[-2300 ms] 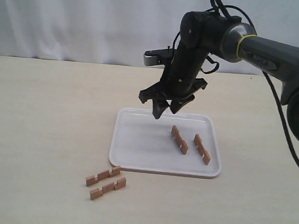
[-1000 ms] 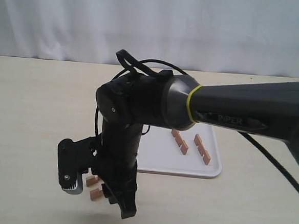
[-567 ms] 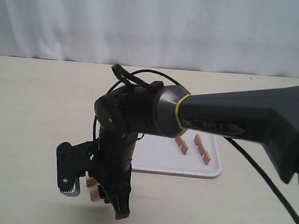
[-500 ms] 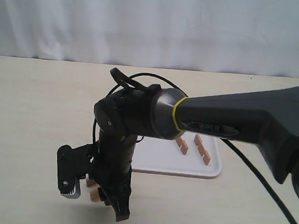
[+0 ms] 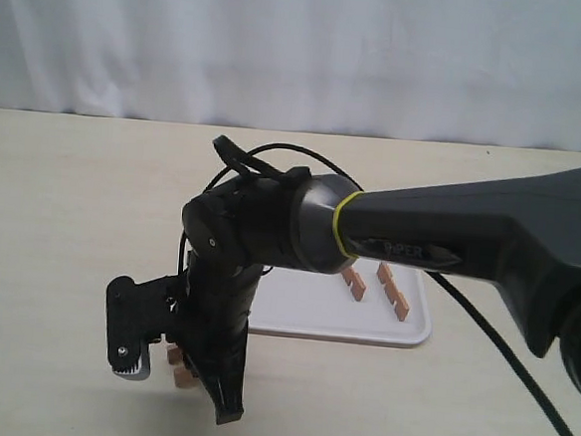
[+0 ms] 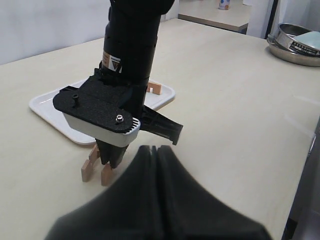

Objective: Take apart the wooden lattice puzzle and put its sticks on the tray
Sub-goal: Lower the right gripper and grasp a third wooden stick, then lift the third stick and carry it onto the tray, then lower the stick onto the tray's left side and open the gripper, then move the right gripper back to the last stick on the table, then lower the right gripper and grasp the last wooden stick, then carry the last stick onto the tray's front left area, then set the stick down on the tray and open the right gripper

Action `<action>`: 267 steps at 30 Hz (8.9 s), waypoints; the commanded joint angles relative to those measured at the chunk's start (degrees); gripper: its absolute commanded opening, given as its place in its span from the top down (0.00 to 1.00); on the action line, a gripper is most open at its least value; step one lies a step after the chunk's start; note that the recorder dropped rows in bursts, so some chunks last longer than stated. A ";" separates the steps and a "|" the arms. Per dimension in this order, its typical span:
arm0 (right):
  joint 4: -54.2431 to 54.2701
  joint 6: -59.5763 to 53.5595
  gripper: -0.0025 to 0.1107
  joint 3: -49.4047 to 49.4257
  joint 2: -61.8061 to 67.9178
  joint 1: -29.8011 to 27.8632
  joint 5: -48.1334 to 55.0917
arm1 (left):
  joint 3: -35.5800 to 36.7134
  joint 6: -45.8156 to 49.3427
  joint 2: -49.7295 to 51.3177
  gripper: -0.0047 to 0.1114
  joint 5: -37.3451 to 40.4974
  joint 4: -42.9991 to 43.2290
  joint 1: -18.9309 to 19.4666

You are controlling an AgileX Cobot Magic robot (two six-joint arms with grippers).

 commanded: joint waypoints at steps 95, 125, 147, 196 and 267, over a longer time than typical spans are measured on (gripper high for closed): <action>-0.13 41.26 0.94 -11.99 4.21 -21.50 9.03 | 0.13 -0.16 0.02 0.96 -0.43 -0.21 -0.16; -0.13 41.26 0.67 -13.49 8.07 -21.50 7.95 | 0.13 -0.16 0.02 0.96 -0.43 -0.21 -0.16; 1.36 41.26 0.59 -25.91 8.07 -21.50 21.42 | 0.13 -0.16 0.02 0.96 -0.43 -0.21 -0.16; 0.29 1.39 0.59 -18.56 7.07 -4.81 21.82 | 0.13 -0.16 0.02 0.96 -0.43 -0.21 -0.16; 3.92 27.88 0.94 -17.41 9.32 -16.85 9.34 | 0.13 -0.16 0.02 0.96 -0.43 -0.21 -0.16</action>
